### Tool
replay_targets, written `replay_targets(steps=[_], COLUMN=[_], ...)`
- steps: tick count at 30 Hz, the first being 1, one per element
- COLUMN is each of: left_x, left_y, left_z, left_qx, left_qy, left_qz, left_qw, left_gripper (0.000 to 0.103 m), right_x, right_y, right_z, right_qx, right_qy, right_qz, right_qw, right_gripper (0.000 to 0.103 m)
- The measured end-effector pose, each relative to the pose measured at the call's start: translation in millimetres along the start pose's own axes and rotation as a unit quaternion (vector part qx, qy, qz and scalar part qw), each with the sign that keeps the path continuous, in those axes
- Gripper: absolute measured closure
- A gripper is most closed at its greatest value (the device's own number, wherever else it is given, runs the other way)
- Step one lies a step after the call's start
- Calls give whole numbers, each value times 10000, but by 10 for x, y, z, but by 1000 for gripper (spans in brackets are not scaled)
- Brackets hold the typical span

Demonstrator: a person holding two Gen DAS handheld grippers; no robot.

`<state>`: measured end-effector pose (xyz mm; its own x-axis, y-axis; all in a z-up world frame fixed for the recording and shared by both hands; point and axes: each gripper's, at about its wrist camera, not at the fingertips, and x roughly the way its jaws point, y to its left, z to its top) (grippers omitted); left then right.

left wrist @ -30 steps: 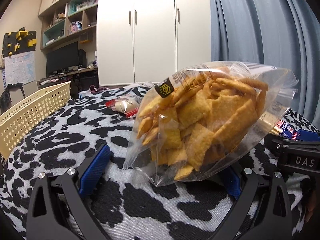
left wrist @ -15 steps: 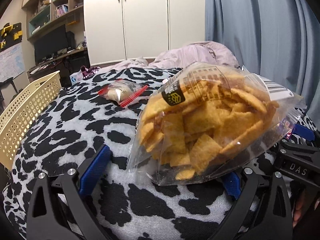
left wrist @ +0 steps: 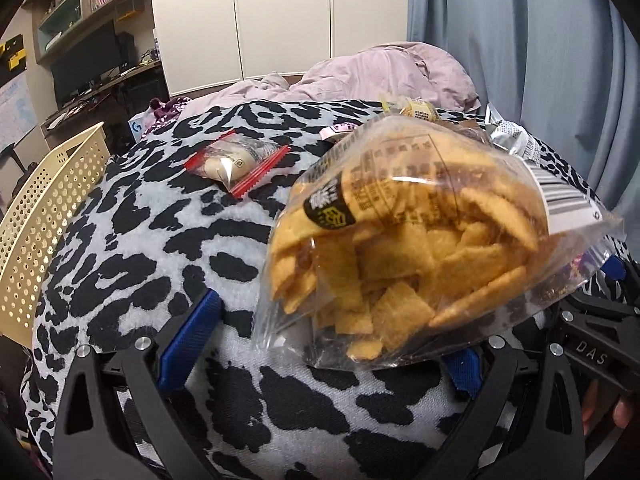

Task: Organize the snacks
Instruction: 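Hold the clear bag of orange cracker chips in the left gripper, then lower the right gripper onto the blue Mixx cracker pack and close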

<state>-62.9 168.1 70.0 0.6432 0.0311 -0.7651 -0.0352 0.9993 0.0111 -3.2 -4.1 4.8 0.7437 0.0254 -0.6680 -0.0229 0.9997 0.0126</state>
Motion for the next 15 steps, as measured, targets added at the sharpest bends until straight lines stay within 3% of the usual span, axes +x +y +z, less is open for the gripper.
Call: replay_targets(steps=[6,10,15], left_x=[-112,-324,-439], left_y=[16,56,45], left_z=[-37,-17,48], left_qx=[12,-58,133], left_qy=[-111,-504,-511], left_qz=[-221,-219,-308], left_qw=[9997,9985,9981], left_gripper=[2,2,2], right_x=[-51,-246,-392], right_y=[-33,-55,-27], right_z=[5,3,79], right_qx=[-156,-213,-318], right_qy=[124,-138,-386], right_qz=[155,360,431], right_qw=[9997,9990,9978], right_gripper=[5,5,5])
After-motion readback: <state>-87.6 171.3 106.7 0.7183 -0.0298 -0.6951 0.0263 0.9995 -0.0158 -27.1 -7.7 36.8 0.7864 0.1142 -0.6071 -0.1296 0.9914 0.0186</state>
